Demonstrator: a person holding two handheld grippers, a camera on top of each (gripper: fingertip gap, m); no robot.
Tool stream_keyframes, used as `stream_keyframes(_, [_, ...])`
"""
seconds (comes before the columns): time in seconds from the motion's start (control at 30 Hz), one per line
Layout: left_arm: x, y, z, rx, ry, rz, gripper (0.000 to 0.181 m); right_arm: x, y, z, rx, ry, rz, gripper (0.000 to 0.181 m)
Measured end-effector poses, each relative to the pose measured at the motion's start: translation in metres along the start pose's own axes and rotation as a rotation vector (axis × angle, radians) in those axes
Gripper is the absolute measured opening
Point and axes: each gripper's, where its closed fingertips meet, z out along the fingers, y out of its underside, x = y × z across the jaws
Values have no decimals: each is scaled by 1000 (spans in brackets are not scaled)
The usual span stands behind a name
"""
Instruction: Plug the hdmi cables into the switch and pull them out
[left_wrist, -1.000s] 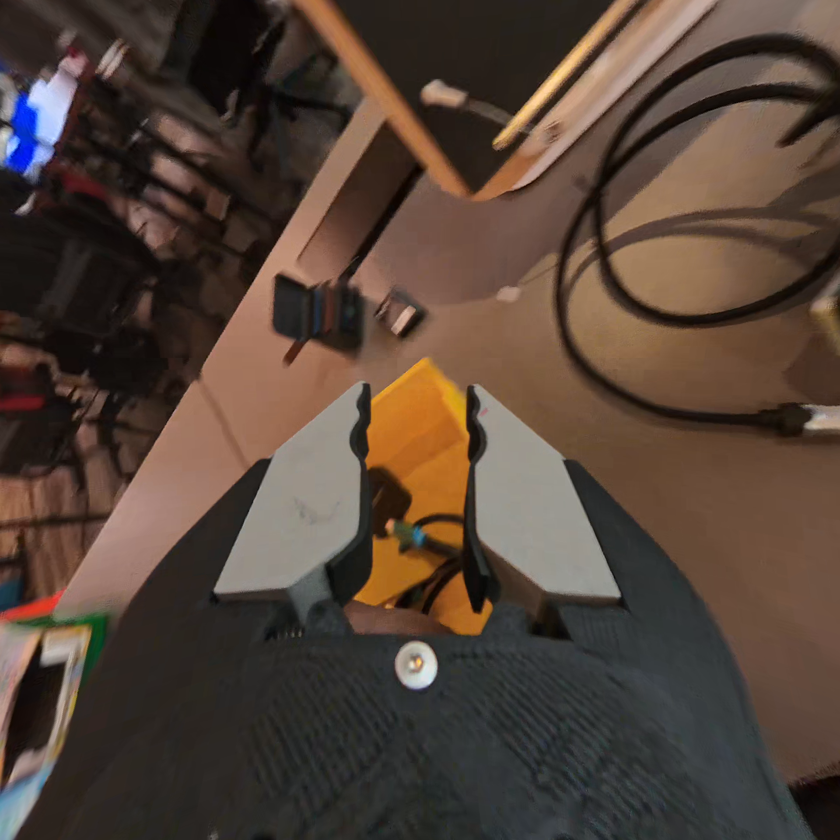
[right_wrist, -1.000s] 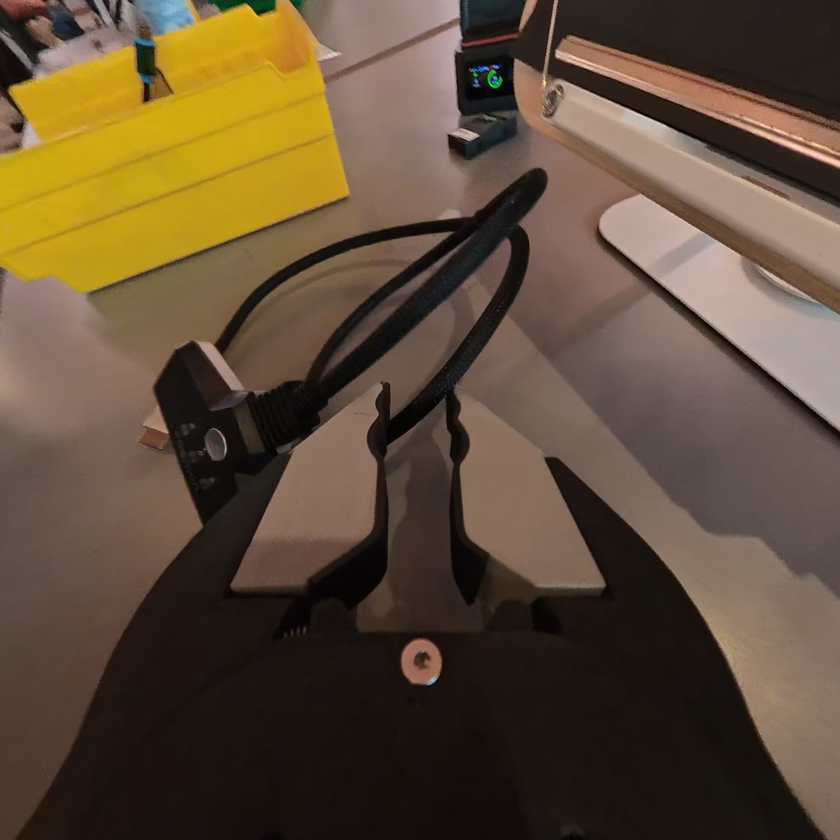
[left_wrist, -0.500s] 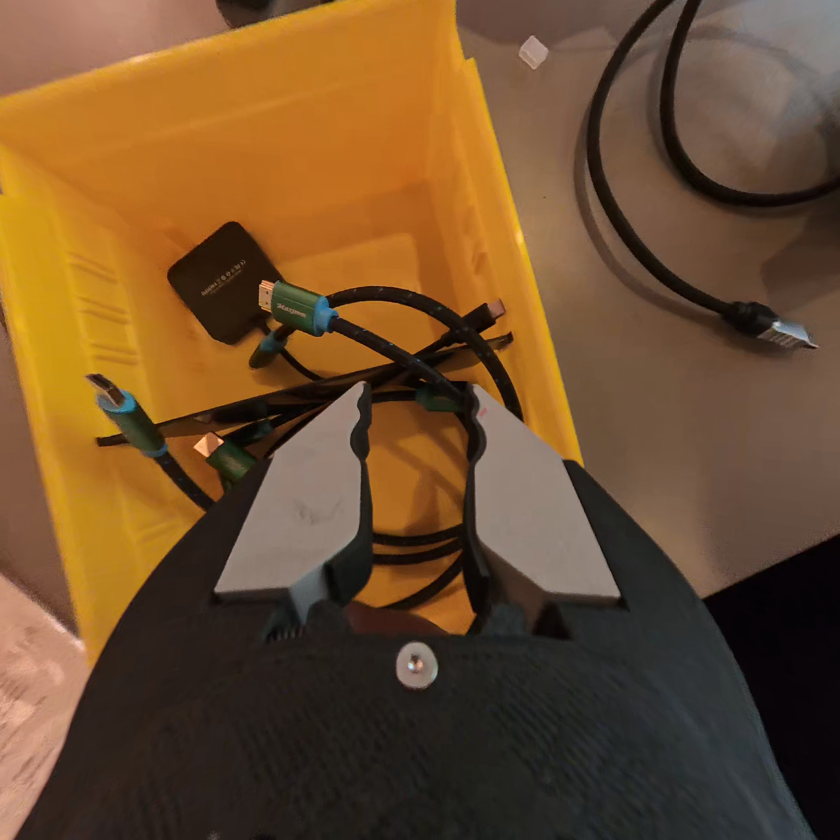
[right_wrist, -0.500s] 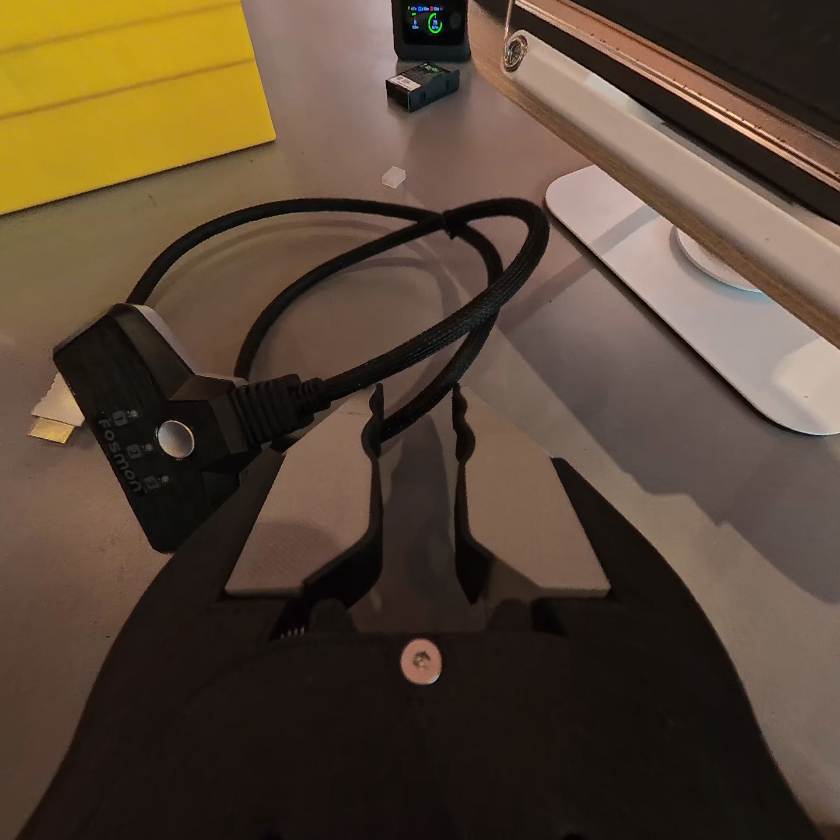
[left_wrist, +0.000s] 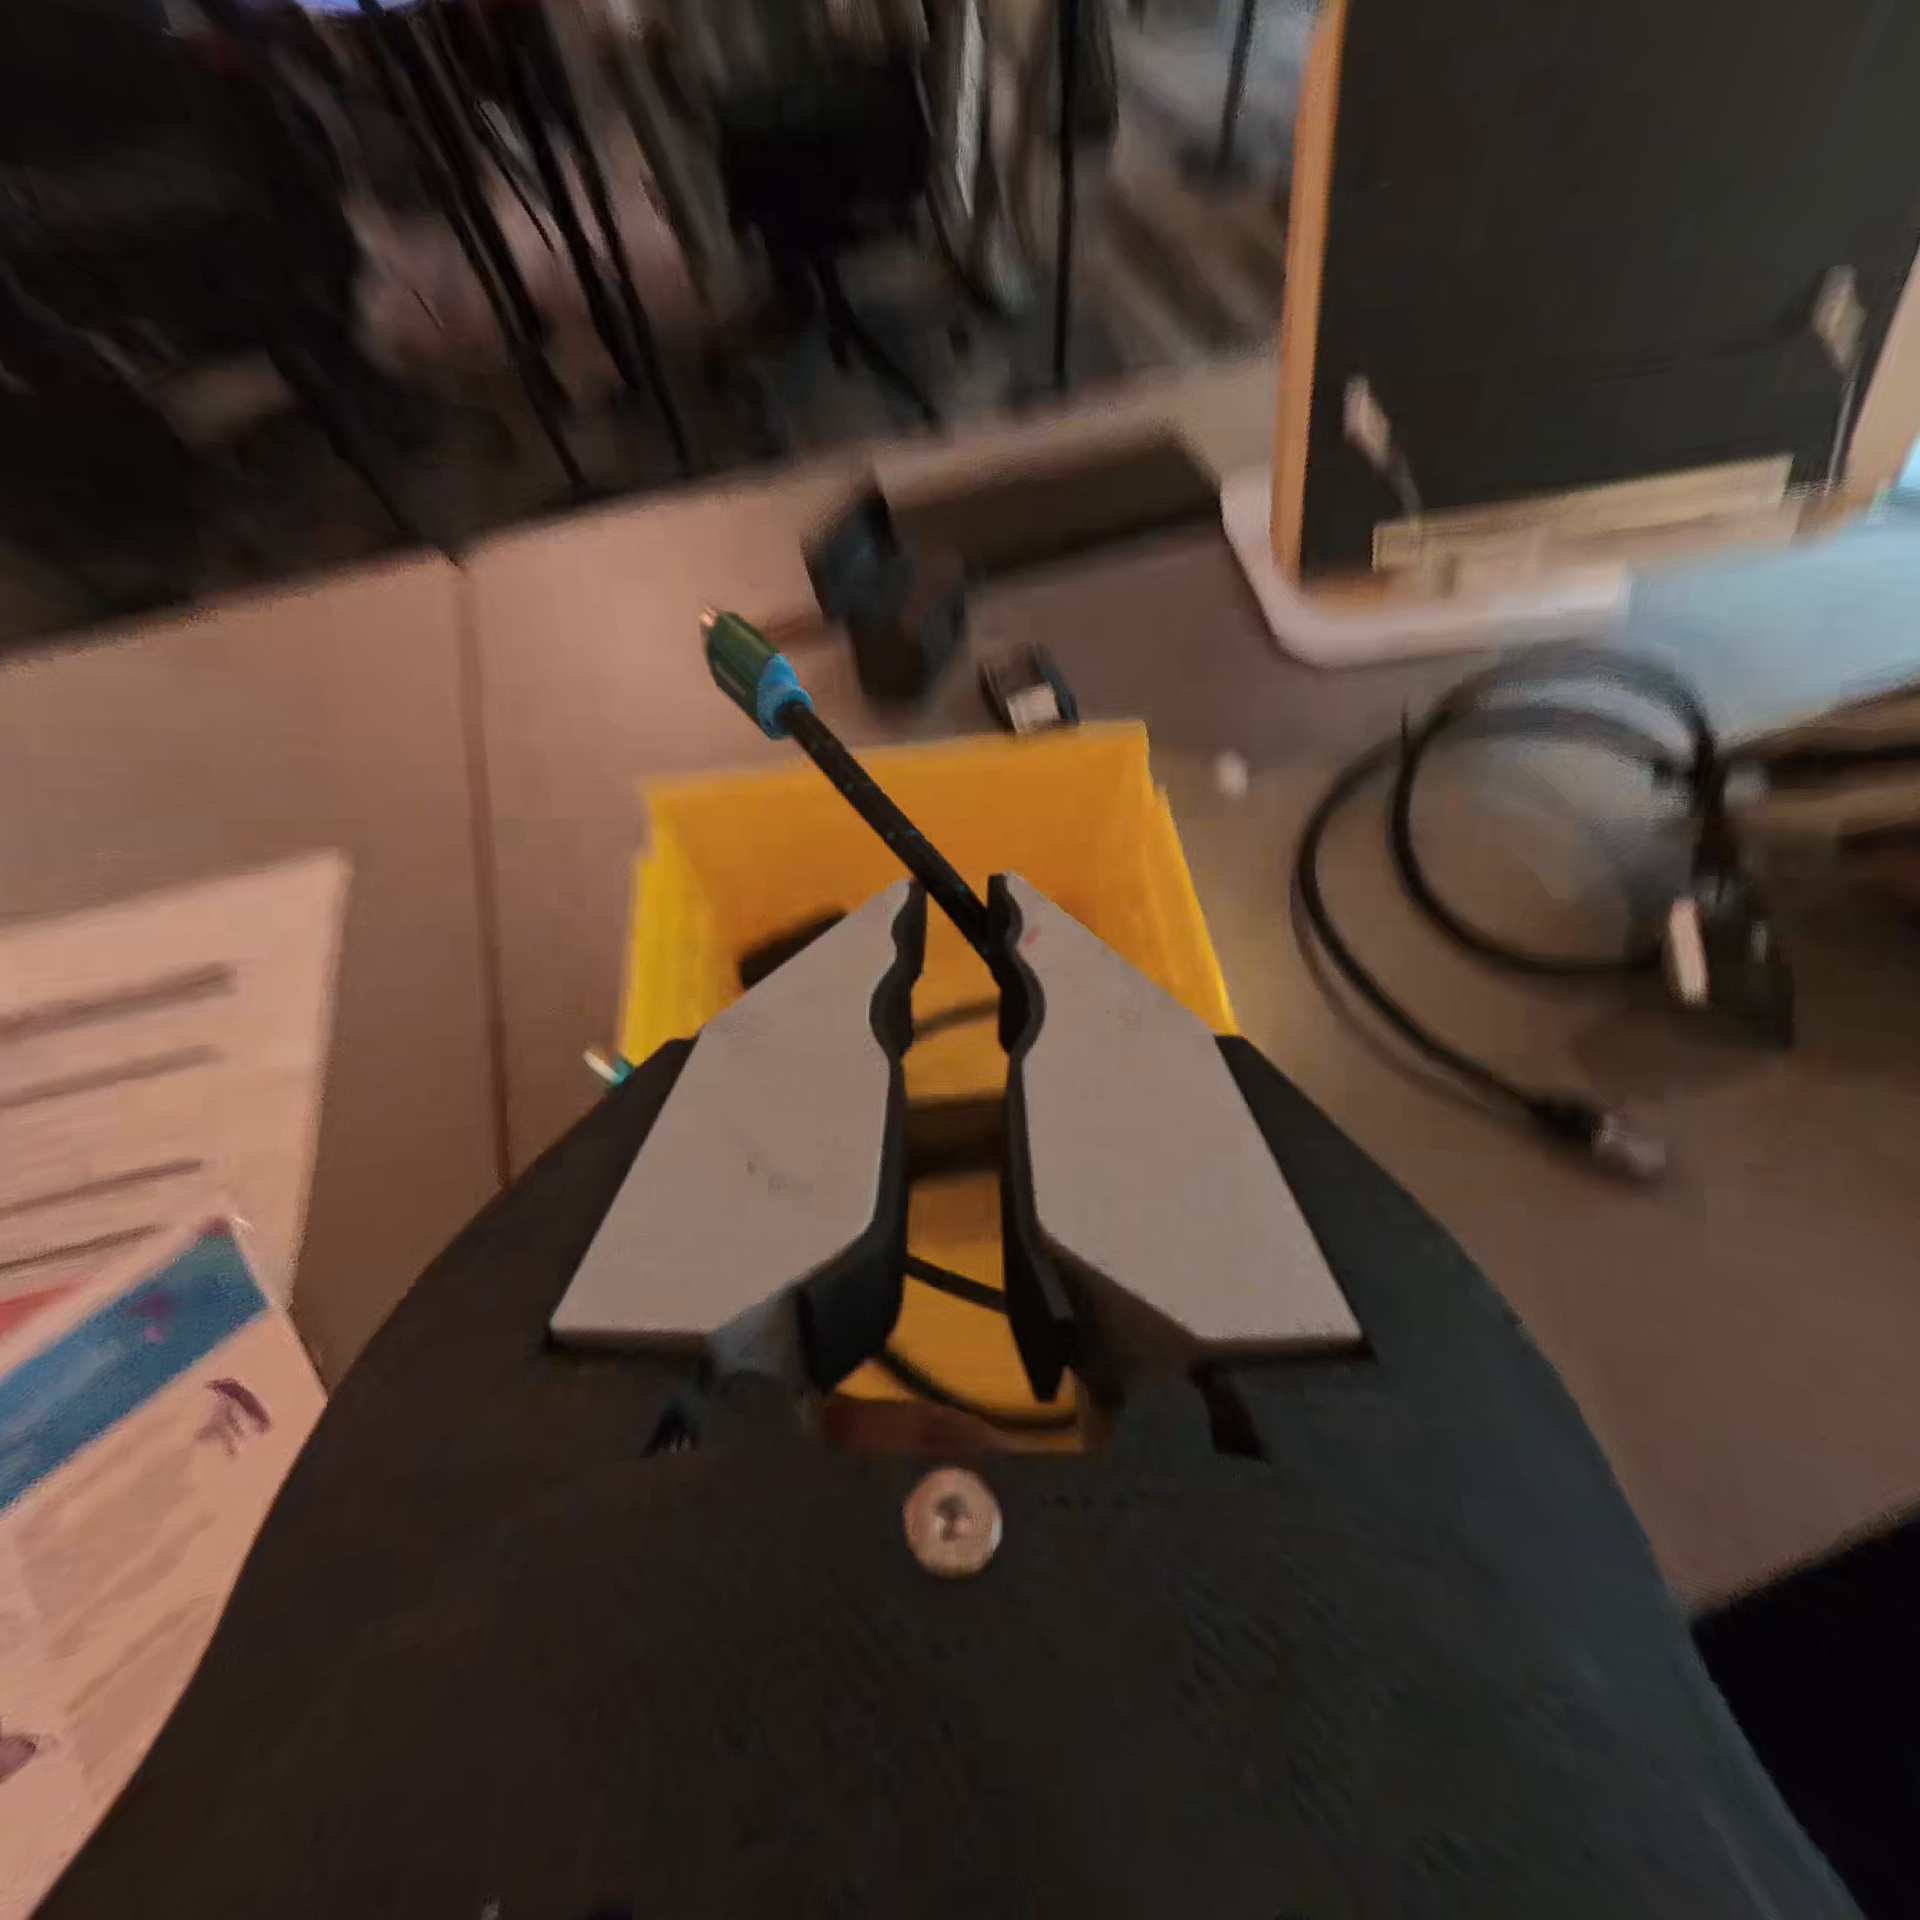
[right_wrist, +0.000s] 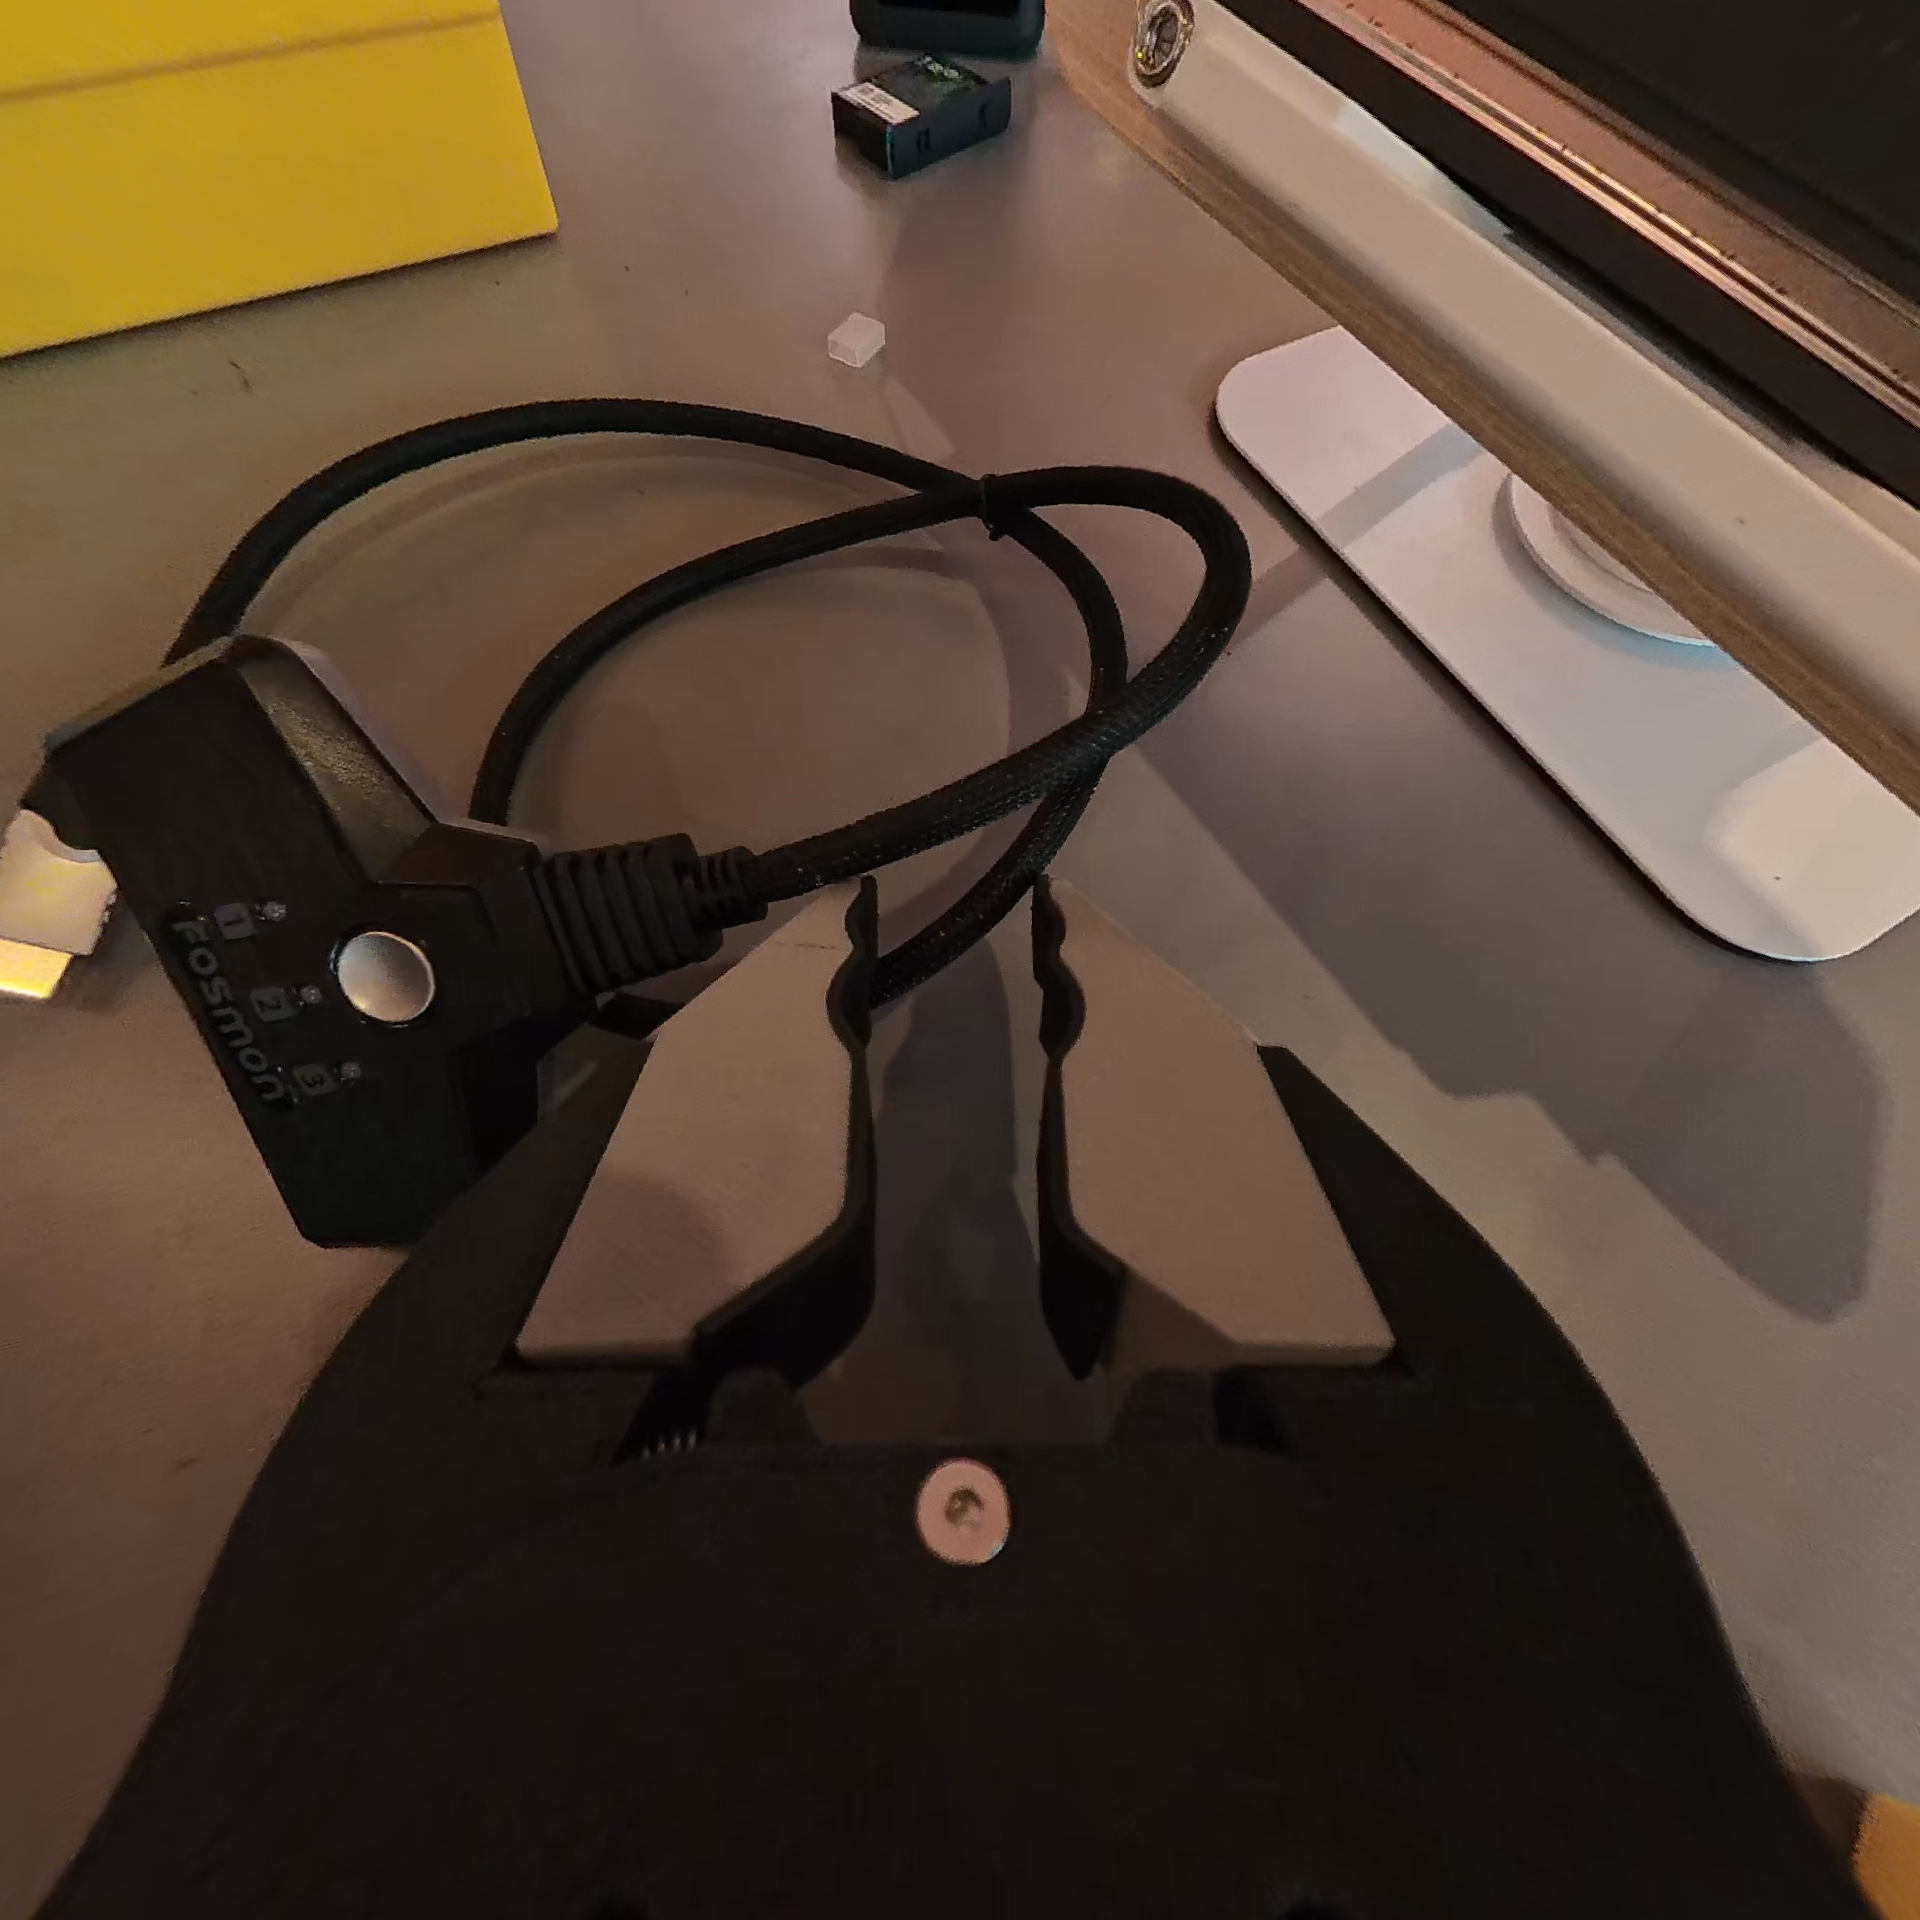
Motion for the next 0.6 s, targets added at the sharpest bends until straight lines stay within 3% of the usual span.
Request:
stream_keyframes(0.1, [-2,-72,-49,277,-6,-45,7,4,3,0,-15,22,1,26])
stream_keyframes(0.23, [58,-109,-77,391,95,85,4,7,4,-1,-20,33,8,26])
stream_keyframes(0.33, [139,-100,-66,366,253,300,5,21,7,-5,-31,101,35,10])
stream_keyframes(0.47, [239,-66,-31,293,476,520,5,50,5,-24,20,223,114,6])
stream_keyframes(0.53, [265,-55,-3,280,449,622,4,50,-6,-33,103,197,142,8])
stream_keyframes(0.6, [279,-49,29,287,332,746,5,48,-16,-41,181,168,158,8])
